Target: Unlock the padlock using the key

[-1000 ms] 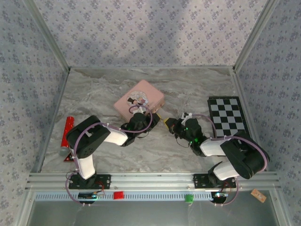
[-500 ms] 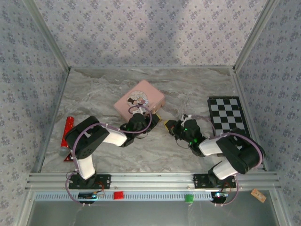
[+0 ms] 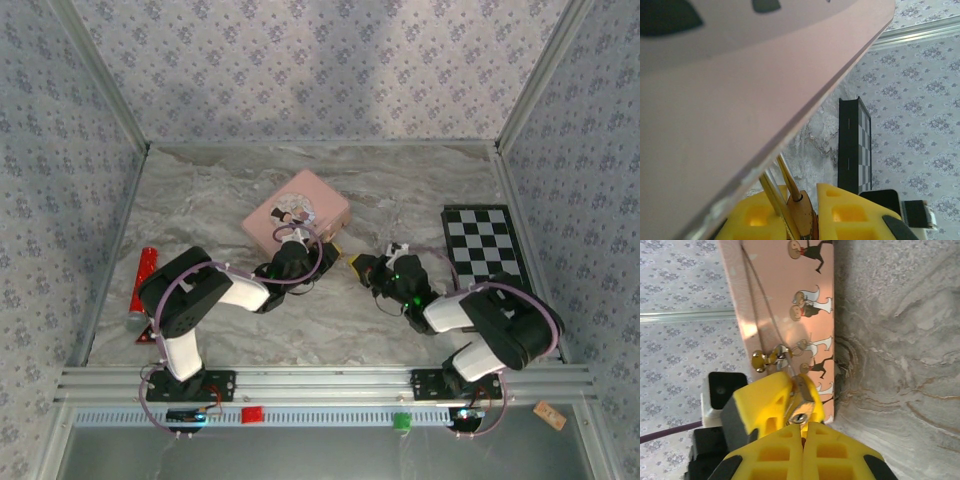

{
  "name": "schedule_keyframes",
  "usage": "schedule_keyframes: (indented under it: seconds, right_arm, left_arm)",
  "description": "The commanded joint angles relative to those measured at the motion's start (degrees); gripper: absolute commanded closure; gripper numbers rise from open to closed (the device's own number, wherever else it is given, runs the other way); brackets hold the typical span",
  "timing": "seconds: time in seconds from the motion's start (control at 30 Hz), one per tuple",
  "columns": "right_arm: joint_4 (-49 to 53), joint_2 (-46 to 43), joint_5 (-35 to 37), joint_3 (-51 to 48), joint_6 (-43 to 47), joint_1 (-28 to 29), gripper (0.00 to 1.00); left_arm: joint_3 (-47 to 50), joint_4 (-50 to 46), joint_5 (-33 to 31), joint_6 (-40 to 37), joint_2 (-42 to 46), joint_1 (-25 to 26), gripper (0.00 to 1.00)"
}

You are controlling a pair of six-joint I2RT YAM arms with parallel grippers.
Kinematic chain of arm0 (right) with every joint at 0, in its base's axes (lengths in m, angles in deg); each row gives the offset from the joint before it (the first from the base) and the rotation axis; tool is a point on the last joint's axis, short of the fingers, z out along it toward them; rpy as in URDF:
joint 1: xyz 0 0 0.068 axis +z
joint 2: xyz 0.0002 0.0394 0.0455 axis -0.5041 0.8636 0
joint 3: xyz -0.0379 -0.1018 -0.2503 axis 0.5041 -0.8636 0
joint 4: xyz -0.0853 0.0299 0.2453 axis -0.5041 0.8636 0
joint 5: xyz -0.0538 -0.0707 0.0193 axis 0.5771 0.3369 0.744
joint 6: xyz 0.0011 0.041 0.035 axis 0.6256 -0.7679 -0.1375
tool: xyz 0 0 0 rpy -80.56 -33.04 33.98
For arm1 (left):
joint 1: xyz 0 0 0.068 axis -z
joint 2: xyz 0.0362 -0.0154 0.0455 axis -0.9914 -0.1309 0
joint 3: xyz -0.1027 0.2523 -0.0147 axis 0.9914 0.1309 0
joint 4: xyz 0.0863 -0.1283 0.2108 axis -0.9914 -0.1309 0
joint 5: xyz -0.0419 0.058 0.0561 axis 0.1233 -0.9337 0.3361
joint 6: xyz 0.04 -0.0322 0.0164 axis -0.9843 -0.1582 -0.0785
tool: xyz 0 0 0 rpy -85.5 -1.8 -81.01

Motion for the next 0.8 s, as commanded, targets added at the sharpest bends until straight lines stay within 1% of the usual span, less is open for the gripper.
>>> schedule_keyframes:
  seconds: [0.0, 0.17, 0.43, 0.77]
  right_arm:
    - [4.4, -3.3, 1.6, -0.4, 1.9, -0.1, 1.00]
    - [6.2, -3.9, 1.4, 0.1, 2.5, -0.2, 1.00]
    - [3.5, -1.4, 0.9, 0.2, 1.7, -0.2, 1.00]
    - [2.6, -0.1, 0.9, 0.8, 1.2, -0.3, 1.00]
  left_arm:
    - [0.2, 3.4, 6.8, 6.9, 0.4, 0.4, 1.00]
    - [-0.4, 3.0, 7.2, 6.8, 0.6, 0.3, 1.00]
    - [-0.5, 2.8, 7.2, 6.9, 0.8, 0.4, 1.00]
    - [-0.5, 3.0, 7.3, 6.9, 0.8, 0.4, 1.00]
